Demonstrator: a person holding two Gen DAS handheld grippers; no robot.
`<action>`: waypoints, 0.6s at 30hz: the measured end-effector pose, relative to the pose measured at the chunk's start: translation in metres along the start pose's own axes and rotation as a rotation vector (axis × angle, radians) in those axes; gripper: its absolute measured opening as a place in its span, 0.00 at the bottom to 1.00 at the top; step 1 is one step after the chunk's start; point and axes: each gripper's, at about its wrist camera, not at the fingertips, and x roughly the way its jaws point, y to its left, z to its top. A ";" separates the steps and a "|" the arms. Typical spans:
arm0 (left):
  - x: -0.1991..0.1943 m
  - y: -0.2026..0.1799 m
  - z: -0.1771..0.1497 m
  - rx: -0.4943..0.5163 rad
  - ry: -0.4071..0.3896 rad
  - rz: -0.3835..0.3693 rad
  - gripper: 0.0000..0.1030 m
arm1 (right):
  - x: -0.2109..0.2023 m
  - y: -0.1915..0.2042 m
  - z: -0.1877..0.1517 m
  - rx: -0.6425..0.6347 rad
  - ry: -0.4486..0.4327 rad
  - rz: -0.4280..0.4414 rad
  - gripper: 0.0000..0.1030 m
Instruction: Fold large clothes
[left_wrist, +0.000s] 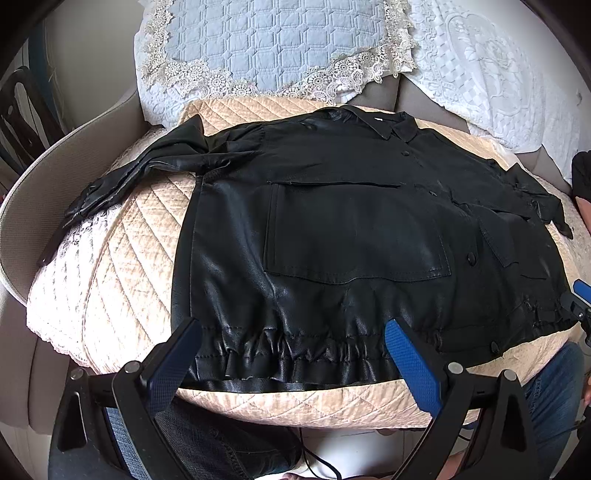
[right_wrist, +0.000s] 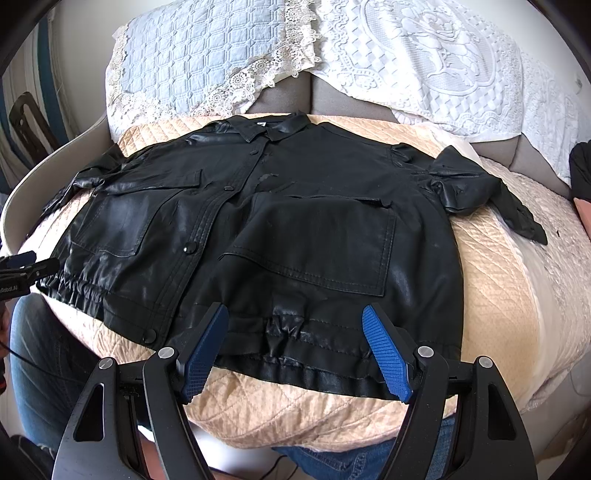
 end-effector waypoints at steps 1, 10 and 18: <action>0.000 0.000 0.000 -0.001 0.000 -0.001 0.98 | 0.000 0.000 0.000 0.001 0.000 0.001 0.73; 0.001 0.001 0.000 -0.001 0.002 -0.002 0.98 | 0.000 0.002 0.000 -0.005 -0.001 0.006 0.73; 0.001 0.001 -0.001 -0.003 0.005 -0.004 0.98 | 0.000 0.003 0.001 -0.009 -0.001 0.010 0.73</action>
